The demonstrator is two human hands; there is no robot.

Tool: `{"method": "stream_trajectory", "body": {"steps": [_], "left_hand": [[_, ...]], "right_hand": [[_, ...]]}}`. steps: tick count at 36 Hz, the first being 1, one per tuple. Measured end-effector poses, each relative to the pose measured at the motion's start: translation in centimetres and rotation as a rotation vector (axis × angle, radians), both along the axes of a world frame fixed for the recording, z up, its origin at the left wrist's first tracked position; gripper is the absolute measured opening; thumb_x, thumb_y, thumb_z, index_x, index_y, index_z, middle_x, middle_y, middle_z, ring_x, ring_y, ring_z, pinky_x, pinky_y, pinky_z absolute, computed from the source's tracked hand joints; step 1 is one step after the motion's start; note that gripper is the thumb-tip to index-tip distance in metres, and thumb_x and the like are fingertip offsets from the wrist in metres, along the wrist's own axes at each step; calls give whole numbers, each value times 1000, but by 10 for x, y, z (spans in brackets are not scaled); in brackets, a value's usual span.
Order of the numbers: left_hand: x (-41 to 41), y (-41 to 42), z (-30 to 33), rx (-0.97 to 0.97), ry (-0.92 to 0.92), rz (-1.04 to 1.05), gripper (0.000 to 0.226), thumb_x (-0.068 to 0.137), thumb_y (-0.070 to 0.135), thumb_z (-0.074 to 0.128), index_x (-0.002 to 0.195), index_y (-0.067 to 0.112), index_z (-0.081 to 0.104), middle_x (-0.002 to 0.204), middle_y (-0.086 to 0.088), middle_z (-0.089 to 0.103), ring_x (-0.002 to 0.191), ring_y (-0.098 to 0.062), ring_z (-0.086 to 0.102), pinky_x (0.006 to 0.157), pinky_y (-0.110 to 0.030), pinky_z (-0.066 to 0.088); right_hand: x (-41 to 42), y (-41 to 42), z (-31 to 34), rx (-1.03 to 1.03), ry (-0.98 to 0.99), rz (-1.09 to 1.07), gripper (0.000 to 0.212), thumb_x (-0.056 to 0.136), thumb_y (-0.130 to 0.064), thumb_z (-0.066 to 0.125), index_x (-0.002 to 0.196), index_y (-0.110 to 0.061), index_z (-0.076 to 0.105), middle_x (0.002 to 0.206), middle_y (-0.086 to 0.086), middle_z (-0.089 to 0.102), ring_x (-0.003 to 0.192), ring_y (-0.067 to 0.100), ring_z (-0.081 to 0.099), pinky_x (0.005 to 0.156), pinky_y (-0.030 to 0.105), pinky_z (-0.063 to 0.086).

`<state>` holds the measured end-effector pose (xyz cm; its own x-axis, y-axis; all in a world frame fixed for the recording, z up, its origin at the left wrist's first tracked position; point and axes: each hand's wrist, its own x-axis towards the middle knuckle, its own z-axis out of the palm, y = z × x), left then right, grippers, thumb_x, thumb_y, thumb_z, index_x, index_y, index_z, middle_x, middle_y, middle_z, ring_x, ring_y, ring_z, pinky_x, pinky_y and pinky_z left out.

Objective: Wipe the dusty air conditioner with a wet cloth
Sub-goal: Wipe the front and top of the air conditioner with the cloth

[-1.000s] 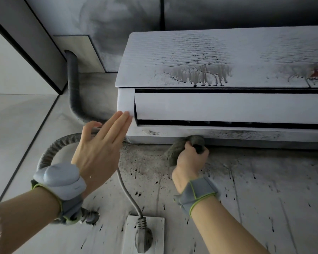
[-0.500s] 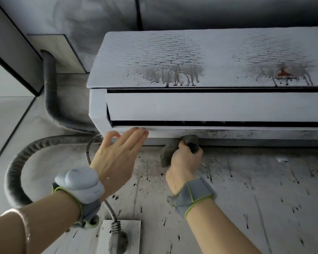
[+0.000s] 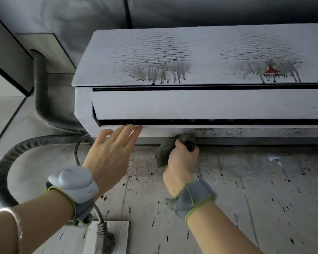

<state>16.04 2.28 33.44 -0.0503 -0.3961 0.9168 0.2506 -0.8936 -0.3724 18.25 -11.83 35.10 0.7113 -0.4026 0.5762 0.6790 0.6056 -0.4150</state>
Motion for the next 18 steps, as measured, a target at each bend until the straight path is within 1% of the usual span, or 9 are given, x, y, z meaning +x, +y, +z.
{"method": "stream_trajectory", "body": {"steps": [2, 3, 5, 7, 9, 11, 13, 15, 18], "left_hand": [[1, -2, -1, -1, -11, 8, 67, 64, 4, 63, 131, 2, 52, 122, -10, 58, 109, -25, 59, 87, -37, 33], [2, -3, -1, -5, -19, 9, 66, 65, 4, 62, 131, 2, 52, 122, -11, 58, 109, -25, 58, 87, -37, 33], [4, -4, -3, -11, -36, -2, 63, 68, 3, 57, 131, 2, 51, 123, -11, 57, 112, -24, 55, 87, -37, 33], [4, -6, -3, -13, -44, -5, 61, 70, 1, 52, 131, 2, 50, 123, -11, 57, 113, -22, 48, 87, -37, 33], [3, -5, -2, -13, -50, -3, 60, 69, 1, 55, 129, 0, 52, 122, -12, 57, 111, -23, 49, 87, -37, 33], [1, -4, -2, -6, -42, 12, 62, 66, 3, 61, 128, -1, 53, 120, -13, 59, 107, -26, 57, 87, -38, 33], [0, -3, -1, 2, -36, 29, 63, 66, 4, 60, 128, -2, 53, 120, -13, 59, 107, -26, 58, 87, -38, 33], [0, -2, 1, 6, -42, 27, 63, 66, 4, 60, 129, -1, 53, 120, -13, 58, 108, -24, 52, 87, -38, 33], [1, -4, 0, 2, -40, 21, 63, 65, 4, 63, 127, -1, 54, 118, -12, 59, 105, -25, 58, 86, -37, 33]], "right_hand": [[-7, 3, -1, -59, -38, 47, 18, 94, -17, 51, 103, -25, 38, 85, -7, 49, 70, 5, 46, 65, 24, 39], [-12, 4, -1, -77, -52, 75, 16, 94, -20, 51, 103, -25, 39, 84, -9, 48, 71, 4, 47, 61, 22, 38], [-16, 4, 2, -77, -46, 93, 13, 95, -22, 49, 105, -22, 40, 82, -10, 47, 70, 3, 46, 55, 19, 34], [-17, 0, 6, -68, -20, 60, 9, 96, -19, 46, 103, -20, 40, 80, -9, 45, 67, 4, 44, 52, 19, 33], [-12, -3, 7, -51, 11, 3, 8, 96, -16, 45, 102, -20, 40, 79, -8, 45, 66, 6, 44, 56, 22, 36], [-4, -8, 6, -15, 40, -45, 8, 96, -15, 45, 102, -20, 41, 81, -5, 47, 65, 8, 45, 63, 29, 40], [1, -12, 4, 6, 37, -72, 8, 96, -15, 46, 103, -19, 43, 83, -1, 47, 64, 7, 45, 69, 27, 38], [4, -14, 2, -12, 18, -81, 8, 96, -16, 47, 102, -19, 43, 83, -3, 47, 65, 4, 44, 71, 25, 36], [1, -13, -3, -69, -42, -45, 8, 96, -19, 48, 103, -22, 46, 82, -9, 49, 70, 4, 46, 68, 27, 38]]}}
